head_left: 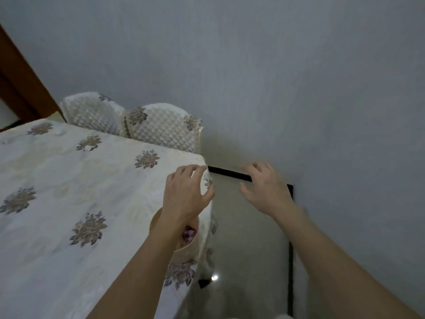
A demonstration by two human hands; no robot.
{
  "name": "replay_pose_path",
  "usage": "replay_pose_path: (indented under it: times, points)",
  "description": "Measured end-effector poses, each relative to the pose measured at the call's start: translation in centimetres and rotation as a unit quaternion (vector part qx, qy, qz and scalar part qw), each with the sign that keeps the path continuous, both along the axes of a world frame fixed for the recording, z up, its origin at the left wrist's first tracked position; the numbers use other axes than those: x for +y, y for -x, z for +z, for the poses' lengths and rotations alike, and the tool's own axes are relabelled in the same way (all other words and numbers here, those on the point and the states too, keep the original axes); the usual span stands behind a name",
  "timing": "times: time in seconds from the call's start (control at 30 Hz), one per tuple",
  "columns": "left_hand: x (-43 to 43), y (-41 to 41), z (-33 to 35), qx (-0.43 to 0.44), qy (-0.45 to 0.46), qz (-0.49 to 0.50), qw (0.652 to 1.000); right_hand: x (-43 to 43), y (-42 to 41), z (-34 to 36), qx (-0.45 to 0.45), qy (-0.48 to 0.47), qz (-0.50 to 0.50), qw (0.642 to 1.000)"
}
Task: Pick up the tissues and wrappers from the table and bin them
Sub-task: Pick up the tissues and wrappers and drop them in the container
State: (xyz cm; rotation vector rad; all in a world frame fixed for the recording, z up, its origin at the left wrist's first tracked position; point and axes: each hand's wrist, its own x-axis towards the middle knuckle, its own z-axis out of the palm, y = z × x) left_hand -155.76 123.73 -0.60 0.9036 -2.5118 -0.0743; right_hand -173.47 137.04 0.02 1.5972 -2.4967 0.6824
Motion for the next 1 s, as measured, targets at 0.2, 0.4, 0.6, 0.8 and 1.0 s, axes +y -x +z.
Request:
replay_pose_path:
  times: [0.2, 0.4, 0.6, 0.8, 1.0]
  points:
    - [1.8, 4.3, -1.0, -0.013, -0.014, -0.090, 0.996, 5.1, 2.1, -1.2, 0.019, -0.026, -0.095, 0.995]
    - [1.1, 8.6, -1.6, -0.024, -0.008, -0.121, 0.992, 5.4, 5.2, -2.1, 0.016, -0.033, -0.127, 0.991]
    - [-2.2, 14.3, -2.1, -0.017, -0.008, -0.125, 0.992, 1.4, 11.2, -3.5, 0.002, -0.019, -0.107, 0.994]
    - [-8.4, 22.8, -2.9, -0.020, -0.027, -0.068, 0.997, -6.7, 20.8, -4.4, -0.024, -0.014, -0.049, 0.998]
    - [-13.0, 30.0, -2.8, -0.032, -0.044, 0.028, 0.998, -14.2, 31.0, -3.3, -0.014, -0.027, 0.036, 0.999]
